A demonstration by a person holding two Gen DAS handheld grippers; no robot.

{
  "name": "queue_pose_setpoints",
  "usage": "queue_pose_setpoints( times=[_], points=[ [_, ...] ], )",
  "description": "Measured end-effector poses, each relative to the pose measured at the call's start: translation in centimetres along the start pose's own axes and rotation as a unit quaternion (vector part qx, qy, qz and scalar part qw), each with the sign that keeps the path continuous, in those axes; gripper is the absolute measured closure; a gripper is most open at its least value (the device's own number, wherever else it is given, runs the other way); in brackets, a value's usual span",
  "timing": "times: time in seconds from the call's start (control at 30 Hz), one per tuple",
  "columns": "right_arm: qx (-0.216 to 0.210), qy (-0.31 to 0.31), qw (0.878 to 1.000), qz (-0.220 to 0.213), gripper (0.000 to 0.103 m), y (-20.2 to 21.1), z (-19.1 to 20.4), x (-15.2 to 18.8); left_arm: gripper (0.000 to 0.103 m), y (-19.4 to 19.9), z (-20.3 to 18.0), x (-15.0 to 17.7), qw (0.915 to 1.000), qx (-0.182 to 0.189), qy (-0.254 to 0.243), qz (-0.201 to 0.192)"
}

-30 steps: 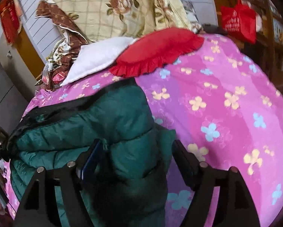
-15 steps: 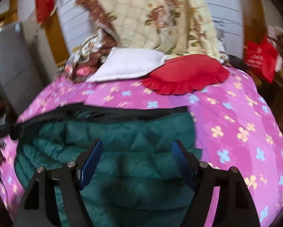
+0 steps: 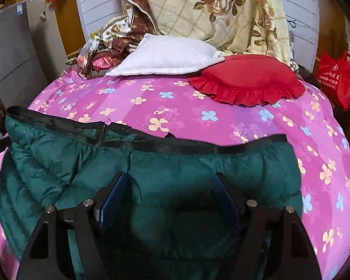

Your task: Fold large clothes

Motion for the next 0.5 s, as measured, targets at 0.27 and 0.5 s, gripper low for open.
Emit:
queue_pose_setpoints(
  times=[0.27, 0.5],
  points=[
    [0.009, 0.013, 0.999, 0.050, 0.024, -5.8, 0.4, -1.2, 0.053, -3.4, 0.6, 0.7, 0.9995, -0.012, 0.025, 0.012],
    [0.017, -0.001, 0.999, 0.047, 0.024, -5.4, 0.2, -1.1, 0.052, -3.5, 0.1, 0.9, 0.9996, -0.023, 0.012, 0.008]
  ],
)
Point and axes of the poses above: each gripper's, at about its wrist camera, not at the fingertips, and y roughly against the way its jaws point, z to its left, x to its underside, the point moved 1 cm from there along -y, roughly the way its jaws point, and after that the axes turned 4 degrees about -x, right-handed, at the moved point
